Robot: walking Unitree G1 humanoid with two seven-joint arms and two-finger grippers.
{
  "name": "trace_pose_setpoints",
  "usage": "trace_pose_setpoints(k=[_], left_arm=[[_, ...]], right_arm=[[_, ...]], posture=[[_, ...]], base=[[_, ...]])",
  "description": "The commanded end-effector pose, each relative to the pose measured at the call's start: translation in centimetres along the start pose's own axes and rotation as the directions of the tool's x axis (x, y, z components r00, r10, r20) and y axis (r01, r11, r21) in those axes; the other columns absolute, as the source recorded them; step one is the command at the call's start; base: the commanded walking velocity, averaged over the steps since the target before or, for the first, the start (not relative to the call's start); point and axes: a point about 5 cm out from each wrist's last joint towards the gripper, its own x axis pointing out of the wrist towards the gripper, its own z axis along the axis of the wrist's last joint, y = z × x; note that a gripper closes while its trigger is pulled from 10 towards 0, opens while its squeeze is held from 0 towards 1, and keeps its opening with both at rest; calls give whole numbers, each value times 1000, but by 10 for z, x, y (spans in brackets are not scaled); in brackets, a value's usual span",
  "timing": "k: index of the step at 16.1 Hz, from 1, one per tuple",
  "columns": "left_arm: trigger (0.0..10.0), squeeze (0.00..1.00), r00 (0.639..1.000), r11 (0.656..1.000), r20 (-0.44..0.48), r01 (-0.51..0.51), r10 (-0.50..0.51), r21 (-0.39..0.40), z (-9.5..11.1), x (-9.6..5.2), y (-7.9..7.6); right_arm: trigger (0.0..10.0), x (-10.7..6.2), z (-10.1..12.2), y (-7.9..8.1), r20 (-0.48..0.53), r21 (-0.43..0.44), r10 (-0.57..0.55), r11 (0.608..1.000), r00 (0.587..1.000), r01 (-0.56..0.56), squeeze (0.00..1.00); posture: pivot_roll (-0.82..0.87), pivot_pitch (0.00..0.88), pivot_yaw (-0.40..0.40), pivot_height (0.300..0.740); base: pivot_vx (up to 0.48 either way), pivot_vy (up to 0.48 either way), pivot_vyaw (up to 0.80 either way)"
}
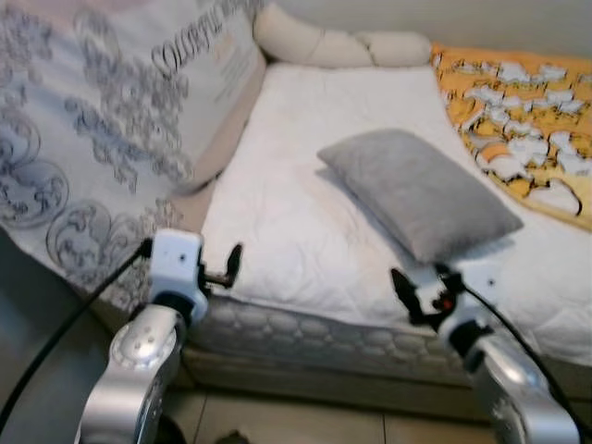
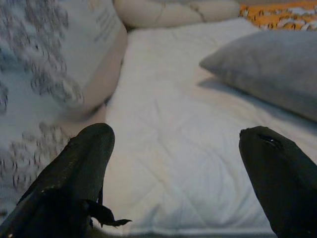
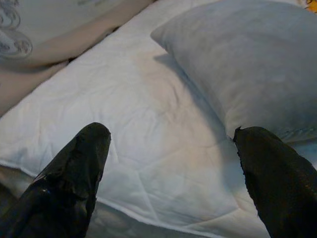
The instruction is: Clean up the room
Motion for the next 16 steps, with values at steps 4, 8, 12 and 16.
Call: trace_pose_setpoints(k=[4,8,12,16], left_arm=[[10000,0,1000,1000,21,-9,9,4,0,-3,5],[10000,0,1000,1000,25,8,-8,-11,0,-4,6],[10000,0,999,1000,34,23,-22,-12,1,-2,2],[10000,0,998,1000,51,25,-24,-11,4,0,-1]], right_arm=[[10000,5,2,11,-3,-14,10,1000,1000,-10,0],[10000,6,-1,13,-7,-8,-9,1000,1000,9,0],[10000,9,1,14,-7,-19,-3,1000,1000,2,0],[10000,15,3,17,-8,-40,17,999,1000,-17,0]], posture=[[27,0,-16,740],[25,0,-13,740],[29,0,-27,740],[29,0,-52,740]], base=[[61,0,0],[322,0,0],[375,0,0],[377,0,0]])
